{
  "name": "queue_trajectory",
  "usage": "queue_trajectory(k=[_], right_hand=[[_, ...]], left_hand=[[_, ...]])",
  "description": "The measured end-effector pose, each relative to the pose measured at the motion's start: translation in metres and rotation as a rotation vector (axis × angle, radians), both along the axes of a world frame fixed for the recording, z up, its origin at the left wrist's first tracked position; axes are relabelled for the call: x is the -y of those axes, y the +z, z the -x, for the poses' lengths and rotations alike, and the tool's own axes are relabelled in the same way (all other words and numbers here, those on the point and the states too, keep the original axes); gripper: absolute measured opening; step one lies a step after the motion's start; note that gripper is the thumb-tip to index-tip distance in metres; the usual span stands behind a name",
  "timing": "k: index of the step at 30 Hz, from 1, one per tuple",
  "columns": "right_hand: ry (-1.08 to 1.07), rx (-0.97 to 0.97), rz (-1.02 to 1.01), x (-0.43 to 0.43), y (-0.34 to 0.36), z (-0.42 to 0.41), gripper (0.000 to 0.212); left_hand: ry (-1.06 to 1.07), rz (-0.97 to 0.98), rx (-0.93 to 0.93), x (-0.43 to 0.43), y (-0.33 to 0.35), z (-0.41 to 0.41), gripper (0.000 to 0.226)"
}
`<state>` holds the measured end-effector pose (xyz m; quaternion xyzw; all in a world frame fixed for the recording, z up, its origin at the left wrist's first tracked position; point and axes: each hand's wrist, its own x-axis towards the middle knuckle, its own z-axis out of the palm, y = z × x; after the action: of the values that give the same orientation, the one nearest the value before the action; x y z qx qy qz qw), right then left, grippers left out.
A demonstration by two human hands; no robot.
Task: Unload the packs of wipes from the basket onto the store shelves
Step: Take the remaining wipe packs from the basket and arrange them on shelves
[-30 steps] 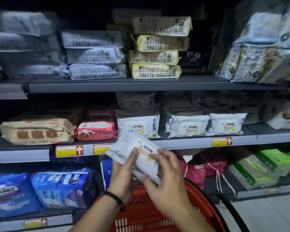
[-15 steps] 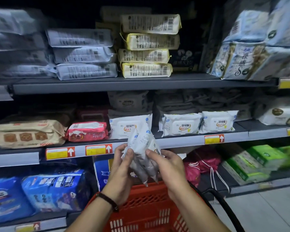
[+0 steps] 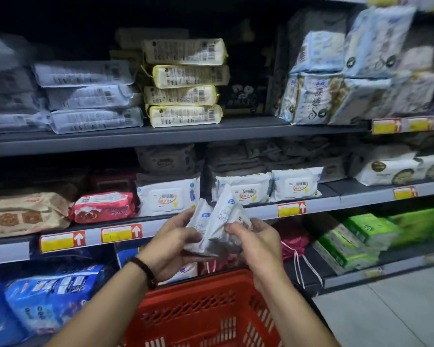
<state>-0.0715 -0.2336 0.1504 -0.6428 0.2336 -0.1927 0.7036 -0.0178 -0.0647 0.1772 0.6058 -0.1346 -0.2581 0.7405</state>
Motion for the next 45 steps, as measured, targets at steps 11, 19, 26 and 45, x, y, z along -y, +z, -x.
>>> queue_trajectory(k=[11,19,26,45], right_hand=[[-0.326,0.065,0.296,0.113,0.016,0.032,0.096],[-0.596,0.008,0.405,0.250,0.040,0.015,0.090],[-0.683,0.072,0.512,0.350,0.024,-0.049,0.083],[-0.517,0.001,0.747,0.395,-0.035,-0.120,0.065]], left_hand=[[0.003,-0.435,0.776,0.131,0.026,-0.008,0.042],[-0.076,-0.502,0.887,0.247,0.026,-0.057,0.026],[-0.080,-0.529,0.930,0.308,0.010,-0.119,0.028],[-0.070,-0.508,0.887,0.319,-0.019,-0.135,0.030]])
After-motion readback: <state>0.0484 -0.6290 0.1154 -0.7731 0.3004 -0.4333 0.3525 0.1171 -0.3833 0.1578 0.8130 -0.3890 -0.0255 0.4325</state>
